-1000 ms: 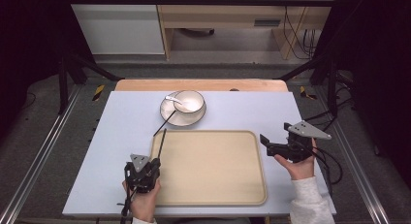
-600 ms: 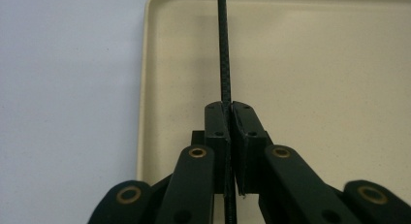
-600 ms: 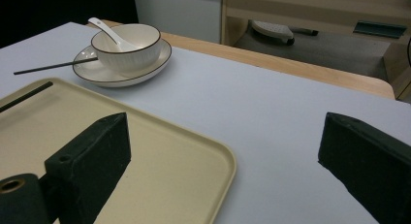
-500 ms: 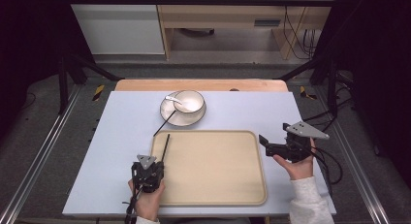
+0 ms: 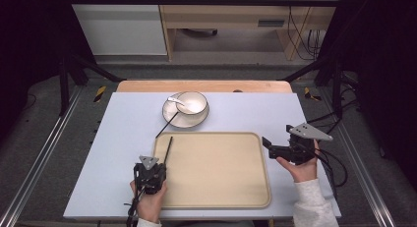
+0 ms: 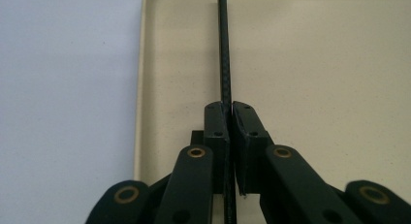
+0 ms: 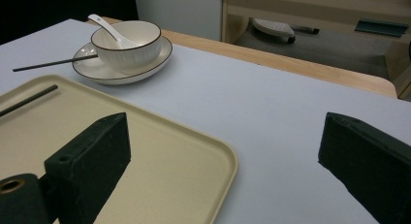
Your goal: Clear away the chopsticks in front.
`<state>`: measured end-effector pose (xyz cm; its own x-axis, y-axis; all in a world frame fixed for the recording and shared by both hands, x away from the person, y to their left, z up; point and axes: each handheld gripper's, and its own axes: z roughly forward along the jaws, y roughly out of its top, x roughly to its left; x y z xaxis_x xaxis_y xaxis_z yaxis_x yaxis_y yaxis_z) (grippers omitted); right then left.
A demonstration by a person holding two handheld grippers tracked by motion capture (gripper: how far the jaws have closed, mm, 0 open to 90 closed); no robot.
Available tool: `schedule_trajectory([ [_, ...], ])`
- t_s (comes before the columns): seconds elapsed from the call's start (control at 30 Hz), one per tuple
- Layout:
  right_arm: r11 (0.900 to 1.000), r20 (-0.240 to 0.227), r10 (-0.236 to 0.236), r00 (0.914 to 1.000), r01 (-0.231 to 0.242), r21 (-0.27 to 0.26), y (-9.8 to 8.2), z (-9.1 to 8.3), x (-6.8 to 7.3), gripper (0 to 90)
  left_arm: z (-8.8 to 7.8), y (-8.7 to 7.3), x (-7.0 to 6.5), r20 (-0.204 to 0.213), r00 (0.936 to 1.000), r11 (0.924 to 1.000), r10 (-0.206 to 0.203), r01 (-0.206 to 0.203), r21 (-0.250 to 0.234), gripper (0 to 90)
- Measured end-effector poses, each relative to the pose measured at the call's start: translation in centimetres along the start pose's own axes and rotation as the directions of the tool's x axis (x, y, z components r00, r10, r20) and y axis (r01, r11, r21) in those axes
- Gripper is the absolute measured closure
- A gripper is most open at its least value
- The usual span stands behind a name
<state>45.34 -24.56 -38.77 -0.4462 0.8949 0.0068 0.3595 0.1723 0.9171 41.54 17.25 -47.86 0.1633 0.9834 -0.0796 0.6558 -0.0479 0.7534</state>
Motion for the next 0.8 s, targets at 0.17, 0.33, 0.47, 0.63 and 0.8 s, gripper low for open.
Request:
schedule_trajectory([
  [0.17, 1.0, 0.002, 0.005, 1.0, -0.005, -0.002, 0.0, -0.1, 0.0, 4.9, -0.4, 0.2, 0.3, 0.021, 0.9997, 0.9999, -0.007, 0.007, -0.011, 82.4],
  [0.33, 1.0, 0.005, 0.003, 1.0, -0.003, -0.009, 0.1, -0.2, -0.1, 4.8, -1.2, 1.2, 0.8, 0.052, 0.9986, 0.998, 0.008, -0.005, -0.064, 76.3],
  [0.47, 1.0, 0.005, 0.006, 1.0, -0.006, -0.013, 0.1, -0.4, -0.2, 4.8, -1.9, 2.3, 1.6, 0.108, 0.9931, 0.9918, 0.047, -0.034, -0.123, 69.4],
  [0.63, 1.0, 0.006, 0.009, 0.9999, -0.009, -0.014, 0.1, -0.4, -0.2, 4.7, -2.3, 4.0, 2.4, 0.147, 0.9851, 0.9825, 0.089, -0.063, -0.175, 60.7],
  [0.8, 1.0, 0.008, 0.012, 0.9999, -0.012, -0.018, 0.1, -0.5, -0.3, 4.6, -2.4, 5.8, 3.4, 0.168, 0.9785, 0.9748, 0.12, -0.084, -0.207, 52.5],
])
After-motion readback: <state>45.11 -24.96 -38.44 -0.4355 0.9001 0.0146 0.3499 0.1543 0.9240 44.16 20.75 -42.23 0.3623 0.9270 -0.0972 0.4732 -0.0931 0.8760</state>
